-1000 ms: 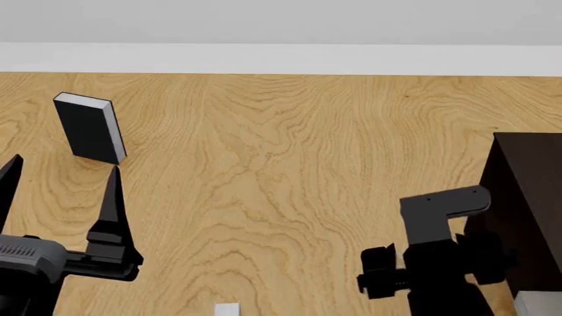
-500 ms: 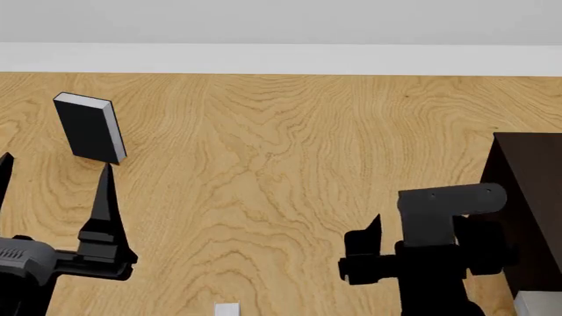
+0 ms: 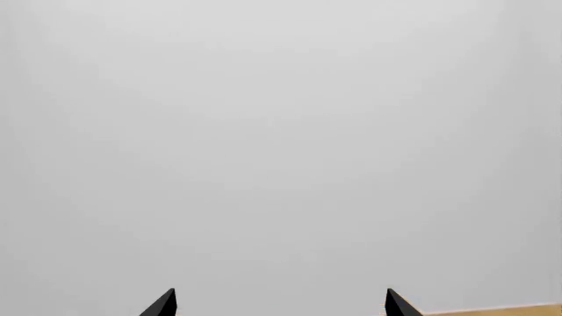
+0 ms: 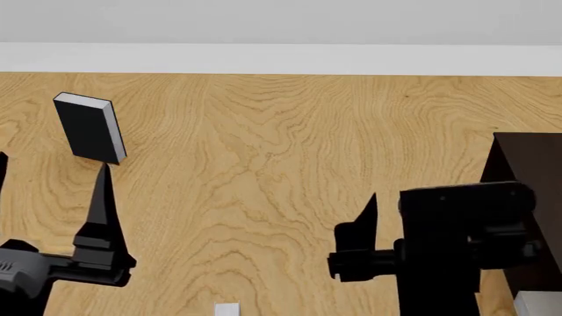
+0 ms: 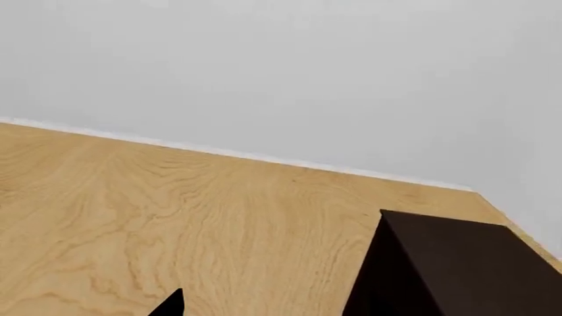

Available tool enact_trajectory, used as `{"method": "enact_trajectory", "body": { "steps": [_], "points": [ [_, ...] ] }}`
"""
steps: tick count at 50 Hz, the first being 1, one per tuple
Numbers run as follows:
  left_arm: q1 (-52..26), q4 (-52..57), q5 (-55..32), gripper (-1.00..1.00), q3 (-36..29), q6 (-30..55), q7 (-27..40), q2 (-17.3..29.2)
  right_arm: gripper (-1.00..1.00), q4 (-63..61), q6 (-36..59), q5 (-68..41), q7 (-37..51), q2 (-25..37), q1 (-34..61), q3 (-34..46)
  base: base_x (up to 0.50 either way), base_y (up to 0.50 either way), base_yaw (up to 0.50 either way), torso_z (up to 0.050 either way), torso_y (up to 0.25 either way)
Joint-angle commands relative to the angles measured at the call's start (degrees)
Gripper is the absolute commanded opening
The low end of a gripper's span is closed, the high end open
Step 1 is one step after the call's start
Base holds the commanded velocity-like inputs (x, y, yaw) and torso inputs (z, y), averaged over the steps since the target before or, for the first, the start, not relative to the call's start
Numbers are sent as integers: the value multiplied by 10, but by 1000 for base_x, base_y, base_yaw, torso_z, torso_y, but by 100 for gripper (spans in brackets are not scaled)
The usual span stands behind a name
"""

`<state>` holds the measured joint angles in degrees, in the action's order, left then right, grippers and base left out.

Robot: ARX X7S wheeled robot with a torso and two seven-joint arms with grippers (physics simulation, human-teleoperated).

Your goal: Pick up the book on the right and place it on the cabinet shelf.

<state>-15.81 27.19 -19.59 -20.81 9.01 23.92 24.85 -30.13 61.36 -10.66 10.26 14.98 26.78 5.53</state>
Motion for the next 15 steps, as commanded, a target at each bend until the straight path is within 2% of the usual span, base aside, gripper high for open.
{"method": "enact_trajectory", "body": {
  "steps": [1,15],
  "points": [
    [3,13,-7,100,4,1,3,3,100,-63,23,-5,8,3,-5,-1,0,0,0,0,0],
    [7,29,-24,100,20,-12,9,3,100,-139,39,-8,17,8,-5,4,0,0,0,0,0]
  ]
}}
